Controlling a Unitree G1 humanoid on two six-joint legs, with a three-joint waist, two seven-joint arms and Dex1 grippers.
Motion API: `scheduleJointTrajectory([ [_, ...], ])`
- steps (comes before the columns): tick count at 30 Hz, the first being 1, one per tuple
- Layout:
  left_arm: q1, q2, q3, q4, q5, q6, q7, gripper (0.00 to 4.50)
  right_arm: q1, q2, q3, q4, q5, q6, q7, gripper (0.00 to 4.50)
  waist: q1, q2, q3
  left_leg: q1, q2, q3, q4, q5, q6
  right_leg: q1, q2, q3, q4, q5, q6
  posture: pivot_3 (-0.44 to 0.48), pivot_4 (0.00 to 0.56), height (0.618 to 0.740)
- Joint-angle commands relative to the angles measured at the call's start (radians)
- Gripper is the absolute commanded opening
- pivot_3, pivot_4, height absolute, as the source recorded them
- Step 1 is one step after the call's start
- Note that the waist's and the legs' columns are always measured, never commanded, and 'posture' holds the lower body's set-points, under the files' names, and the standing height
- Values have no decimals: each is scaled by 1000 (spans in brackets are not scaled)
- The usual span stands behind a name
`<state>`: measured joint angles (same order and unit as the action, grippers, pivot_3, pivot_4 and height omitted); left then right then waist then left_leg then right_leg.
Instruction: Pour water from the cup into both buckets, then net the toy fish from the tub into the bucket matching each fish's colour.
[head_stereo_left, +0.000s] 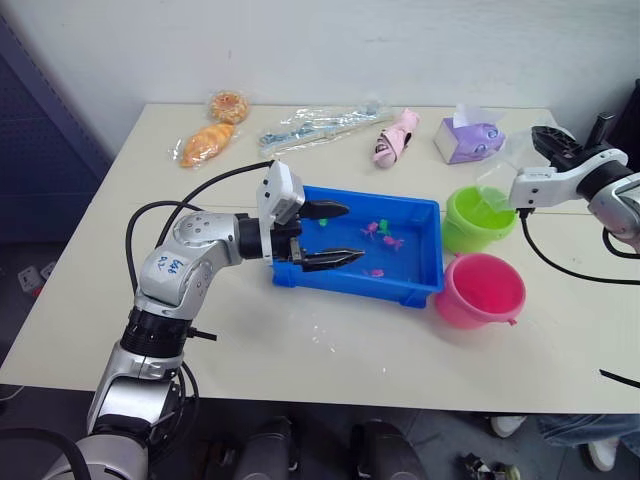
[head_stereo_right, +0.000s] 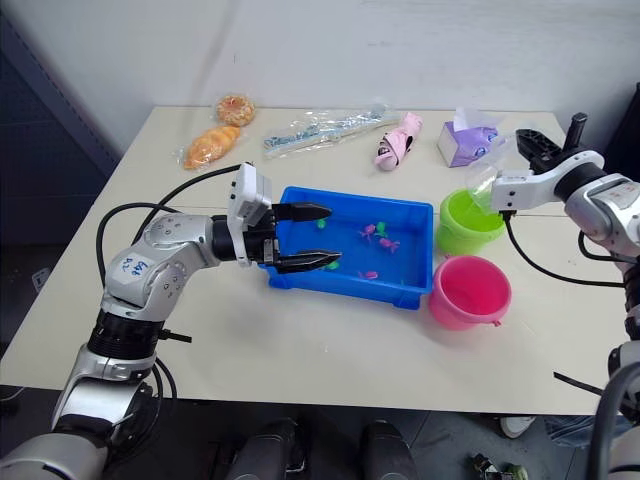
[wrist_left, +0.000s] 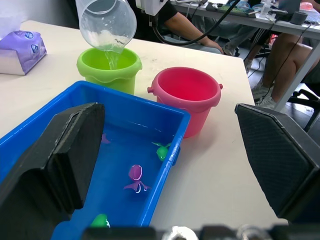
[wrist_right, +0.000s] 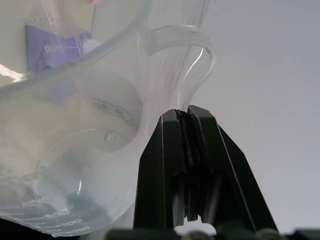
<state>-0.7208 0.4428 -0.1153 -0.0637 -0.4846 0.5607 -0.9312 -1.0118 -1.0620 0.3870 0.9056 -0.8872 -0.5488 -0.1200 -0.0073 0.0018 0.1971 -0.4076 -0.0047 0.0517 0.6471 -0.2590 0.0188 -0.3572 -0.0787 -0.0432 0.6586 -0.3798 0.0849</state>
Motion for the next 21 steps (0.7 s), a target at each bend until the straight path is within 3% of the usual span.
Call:
scheduleJointTrajectory([
  [1, -21, -5, 16, -14, -1, -21, -5, 4500, -26, -39, -64, 21, 69, 8, 10, 91, 0, 0, 0, 0, 0, 0, 0, 0, 0, 0, 0, 0, 0, 0, 0, 0, 150, 739],
  [4, -18, -6, 15, -14, 0, -26, -8, 4500, 25, 14, -217, 64, 311, 64, 124, 91, 1, 0, 0, 0, 0, 0, 0, 0, 0, 0, 0, 0, 0, 0, 0, 0, 150, 739],
  [7, -17, -5, 16, -14, -2, -26, -10, 4500, 135, 54, -386, -2, 533, 150, 220, 91, 3, -2, 1, 0, 1, -1, 0, 0, 0, 2, 1, -1, 0, 0, 0, 0, 150, 739],
  [14, -5, 4, 11, -35, -17, -11, -33, 4500, 508, 209, -783, -503, 933, 532, 282, 91, 7, -2, 1, 0, 1, -3, 0, 0, 1, 3, 0, -3, 1, 0, 0, 0, 150, 739],
  [18, 16, 37, 14, -84, -71, 40, -101, 4500, 688, 380, -973, -803, 1128, 751, 224, 91, 5, -1, 1, 0, 1, -4, 0, 0, 1, 3, 0, -4, 2, 0, 0, 0, 150, 739],
  [21, 11, 52, 21, -95, -106, 74, -134, 4500, 784, 519, -1095, -937, 1263, 833, 168, 91, 5, -2, 1, 1, 1, -4, 0, 0, 1, 4, 0, -3, 2, 0, 0, 0, 150, 739],
])
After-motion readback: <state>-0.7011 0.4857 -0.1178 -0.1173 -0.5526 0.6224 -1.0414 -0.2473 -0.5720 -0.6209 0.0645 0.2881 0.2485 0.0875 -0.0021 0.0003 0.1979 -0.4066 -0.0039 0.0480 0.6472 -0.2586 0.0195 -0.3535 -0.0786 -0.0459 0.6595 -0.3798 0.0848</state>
